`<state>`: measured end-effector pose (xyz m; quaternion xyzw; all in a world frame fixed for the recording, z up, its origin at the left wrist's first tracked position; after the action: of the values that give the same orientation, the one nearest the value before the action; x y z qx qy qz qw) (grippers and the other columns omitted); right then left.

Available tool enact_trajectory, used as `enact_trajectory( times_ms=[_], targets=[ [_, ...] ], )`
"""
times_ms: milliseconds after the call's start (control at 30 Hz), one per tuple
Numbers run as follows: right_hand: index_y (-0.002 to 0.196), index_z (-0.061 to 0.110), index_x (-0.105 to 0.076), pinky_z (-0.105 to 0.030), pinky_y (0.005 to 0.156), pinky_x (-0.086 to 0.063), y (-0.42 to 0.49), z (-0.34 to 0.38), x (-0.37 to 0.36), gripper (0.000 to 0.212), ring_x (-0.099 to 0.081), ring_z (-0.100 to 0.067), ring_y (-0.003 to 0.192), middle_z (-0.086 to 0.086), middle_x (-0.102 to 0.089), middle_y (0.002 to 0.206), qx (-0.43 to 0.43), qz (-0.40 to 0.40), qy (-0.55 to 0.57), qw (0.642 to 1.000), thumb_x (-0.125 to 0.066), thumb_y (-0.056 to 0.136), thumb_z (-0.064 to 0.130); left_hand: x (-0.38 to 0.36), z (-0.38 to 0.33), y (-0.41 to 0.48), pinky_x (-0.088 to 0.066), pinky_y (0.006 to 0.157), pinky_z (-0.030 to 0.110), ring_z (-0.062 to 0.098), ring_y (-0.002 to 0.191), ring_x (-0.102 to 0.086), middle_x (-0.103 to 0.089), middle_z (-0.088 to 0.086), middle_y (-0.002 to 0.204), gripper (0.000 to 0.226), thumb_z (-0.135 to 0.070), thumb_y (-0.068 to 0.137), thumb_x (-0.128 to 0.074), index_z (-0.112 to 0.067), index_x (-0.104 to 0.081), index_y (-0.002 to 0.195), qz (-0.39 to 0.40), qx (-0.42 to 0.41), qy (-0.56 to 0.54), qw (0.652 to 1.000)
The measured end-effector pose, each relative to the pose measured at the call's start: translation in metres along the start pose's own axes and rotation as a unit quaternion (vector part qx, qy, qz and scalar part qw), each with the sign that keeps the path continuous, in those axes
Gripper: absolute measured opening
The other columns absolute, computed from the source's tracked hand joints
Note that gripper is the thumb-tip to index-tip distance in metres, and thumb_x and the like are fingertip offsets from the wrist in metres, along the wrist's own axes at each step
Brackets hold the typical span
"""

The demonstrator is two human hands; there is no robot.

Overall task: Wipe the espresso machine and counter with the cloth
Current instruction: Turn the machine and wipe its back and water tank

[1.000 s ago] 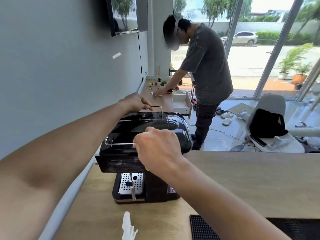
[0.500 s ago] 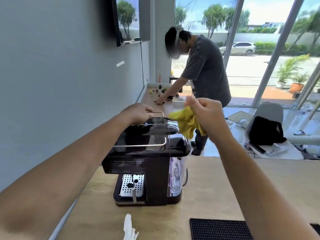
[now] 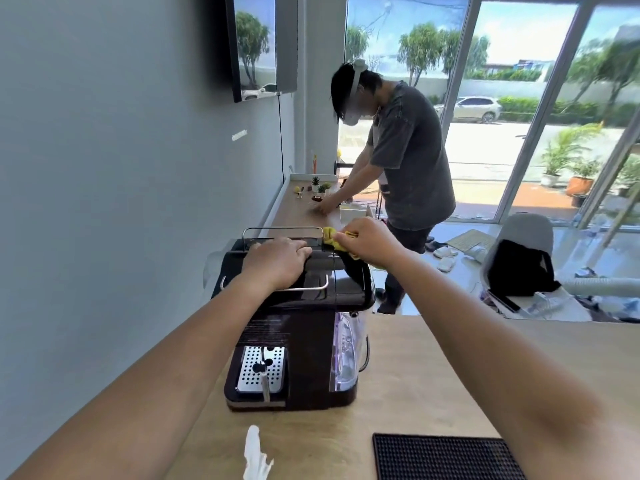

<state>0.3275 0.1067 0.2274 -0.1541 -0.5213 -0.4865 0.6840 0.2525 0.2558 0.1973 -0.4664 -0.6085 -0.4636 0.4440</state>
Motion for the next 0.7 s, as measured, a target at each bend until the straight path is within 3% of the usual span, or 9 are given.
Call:
enact_trajectory(
  times_ms=[67,167,267,333,433,567,700],
  targets=[
    [0.097,0.012,-0.077,-0.038,0.086,-0.049,-0.009,-0.003,0.003,0.033,-0.061,-0.022,0.092,-0.007,-0.069,0.099,0.009,-0.004,0.000,1.000,-0.056,0.094,0.038,-0.002,0.000,0.000,-0.035,0.105,0.044,0.025,0.129,-0.048,-0.050,0.000,0.144,0.047,-0.047,0.101,-0.025,-0.034,-0.049,0.138,0.000,0.002,0.006,1.000],
    [0.112,0.020,-0.074,-0.033,0.086,-0.041,-0.030,-0.007,0.007,0.027,-0.054,-0.020,0.101,-0.002,-0.062,0.104,0.010,-0.022,0.011,1.000,-0.055,0.097,0.032,0.000,-0.003,-0.002,-0.029,0.111,0.047,0.028,0.139,-0.035,-0.035,0.005,0.154,0.046,-0.045,0.102,-0.025,-0.039,-0.032,0.147,0.001,-0.002,0.008,1.000],
    [0.117,0.019,-0.071,-0.031,0.083,-0.038,-0.054,-0.001,0.008,0.028,-0.051,-0.022,0.105,-0.003,-0.057,0.104,0.010,-0.037,-0.026,0.999,-0.052,0.099,0.030,0.007,-0.027,-0.007,-0.026,0.113,0.046,0.025,0.143,-0.026,-0.023,0.000,0.159,0.046,-0.035,0.104,-0.030,-0.050,-0.025,0.146,-0.016,-0.085,-0.008,0.996],
    [0.120,0.018,-0.069,-0.033,0.086,-0.041,-0.069,0.007,0.011,0.030,-0.050,-0.022,0.109,-0.003,-0.056,0.108,0.009,-0.052,-0.047,0.997,-0.050,0.100,0.029,0.004,-0.038,-0.008,-0.028,0.113,0.043,0.019,0.142,-0.028,-0.024,-0.007,0.158,0.050,-0.024,0.103,-0.032,-0.053,-0.030,0.143,-0.004,-0.131,-0.029,0.991],
    [0.122,0.020,-0.068,-0.033,0.086,-0.043,-0.087,0.018,0.013,0.029,-0.049,-0.021,0.109,0.000,-0.056,0.110,0.021,-0.060,-0.058,0.996,-0.050,0.099,0.028,-0.002,-0.040,-0.005,-0.030,0.112,0.044,0.014,0.140,-0.030,-0.029,-0.012,0.155,0.058,-0.014,0.098,-0.033,-0.054,-0.037,0.139,0.024,-0.133,-0.049,0.990],
    [0.123,0.027,-0.066,-0.036,0.082,-0.047,-0.097,0.041,0.009,0.029,-0.047,-0.020,0.107,0.003,-0.055,0.112,0.078,-0.018,-0.110,0.991,-0.048,0.100,0.025,-0.001,-0.041,-0.005,-0.029,0.111,0.046,0.012,0.139,-0.033,-0.039,-0.014,0.151,0.061,-0.011,0.094,-0.033,-0.053,-0.041,0.137,0.024,-0.128,-0.057,0.990],
    [0.126,0.028,-0.064,-0.039,0.083,-0.047,-0.086,0.043,0.015,0.032,-0.048,-0.023,0.107,0.000,-0.056,0.112,0.070,-0.021,-0.132,0.988,-0.047,0.100,0.021,0.000,-0.040,-0.006,-0.029,0.111,0.046,0.014,0.139,-0.032,-0.039,-0.011,0.151,0.062,-0.009,0.093,-0.033,-0.053,-0.041,0.137,0.028,-0.125,-0.062,0.990]
  ],
)
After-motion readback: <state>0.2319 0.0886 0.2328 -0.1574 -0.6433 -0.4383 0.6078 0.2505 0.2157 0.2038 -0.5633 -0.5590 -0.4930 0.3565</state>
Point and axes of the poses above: each hand's wrist, its own y-axis towards the middle knuckle, its own x-axis out of the back of the hand, z = x × y, the point moved 10 cm from there along y, towards the middle knuckle
